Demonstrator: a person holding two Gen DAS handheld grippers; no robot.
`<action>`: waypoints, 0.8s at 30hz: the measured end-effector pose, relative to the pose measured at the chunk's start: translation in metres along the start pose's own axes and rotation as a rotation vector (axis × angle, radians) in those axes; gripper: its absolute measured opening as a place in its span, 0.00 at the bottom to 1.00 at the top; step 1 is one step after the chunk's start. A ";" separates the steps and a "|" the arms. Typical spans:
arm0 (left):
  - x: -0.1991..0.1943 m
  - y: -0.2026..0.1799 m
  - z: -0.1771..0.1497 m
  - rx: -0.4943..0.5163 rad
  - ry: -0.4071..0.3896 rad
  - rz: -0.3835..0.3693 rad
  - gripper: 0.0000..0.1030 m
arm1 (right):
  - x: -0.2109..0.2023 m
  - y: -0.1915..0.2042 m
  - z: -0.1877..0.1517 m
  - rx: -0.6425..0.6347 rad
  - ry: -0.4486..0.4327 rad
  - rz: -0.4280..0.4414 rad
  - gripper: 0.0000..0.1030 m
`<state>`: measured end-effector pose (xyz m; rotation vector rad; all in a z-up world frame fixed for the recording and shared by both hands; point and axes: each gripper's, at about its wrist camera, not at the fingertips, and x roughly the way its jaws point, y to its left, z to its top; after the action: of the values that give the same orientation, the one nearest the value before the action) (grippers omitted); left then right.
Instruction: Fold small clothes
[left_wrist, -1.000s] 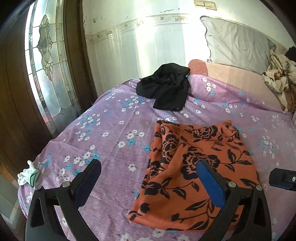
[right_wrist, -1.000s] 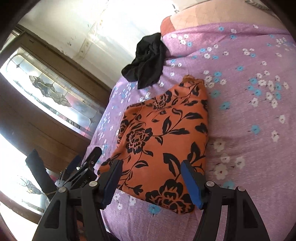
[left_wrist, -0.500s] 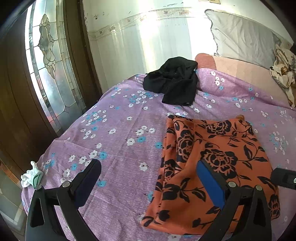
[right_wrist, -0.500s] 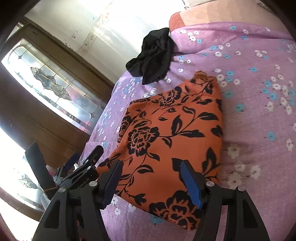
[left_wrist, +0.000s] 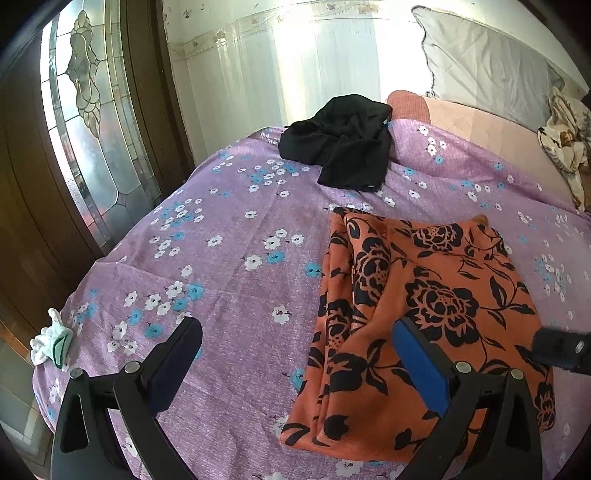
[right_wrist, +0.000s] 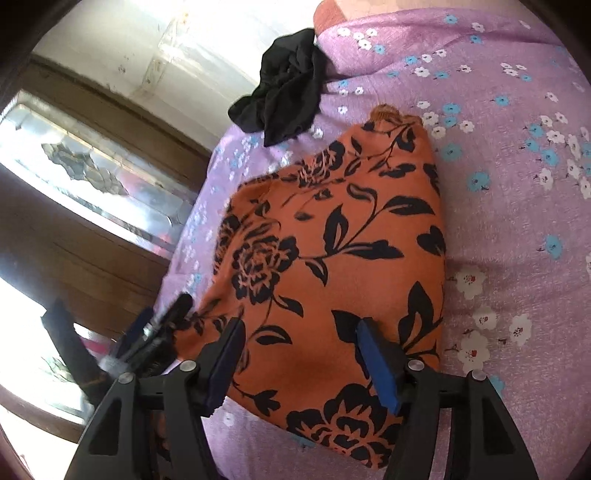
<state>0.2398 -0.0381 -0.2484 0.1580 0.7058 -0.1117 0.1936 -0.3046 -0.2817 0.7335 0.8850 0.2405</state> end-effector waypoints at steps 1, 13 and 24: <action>-0.001 0.000 0.000 -0.002 -0.002 -0.004 1.00 | -0.006 -0.002 0.002 0.009 -0.028 0.002 0.65; -0.004 -0.025 -0.001 0.029 0.036 -0.122 1.00 | -0.033 -0.021 0.016 0.088 -0.134 0.000 0.65; 0.007 -0.050 0.001 0.116 0.102 -0.138 1.00 | -0.023 -0.045 0.022 0.178 -0.088 -0.016 0.66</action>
<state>0.2379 -0.0880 -0.2576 0.2270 0.8122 -0.2785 0.1912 -0.3593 -0.2886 0.8948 0.8354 0.1149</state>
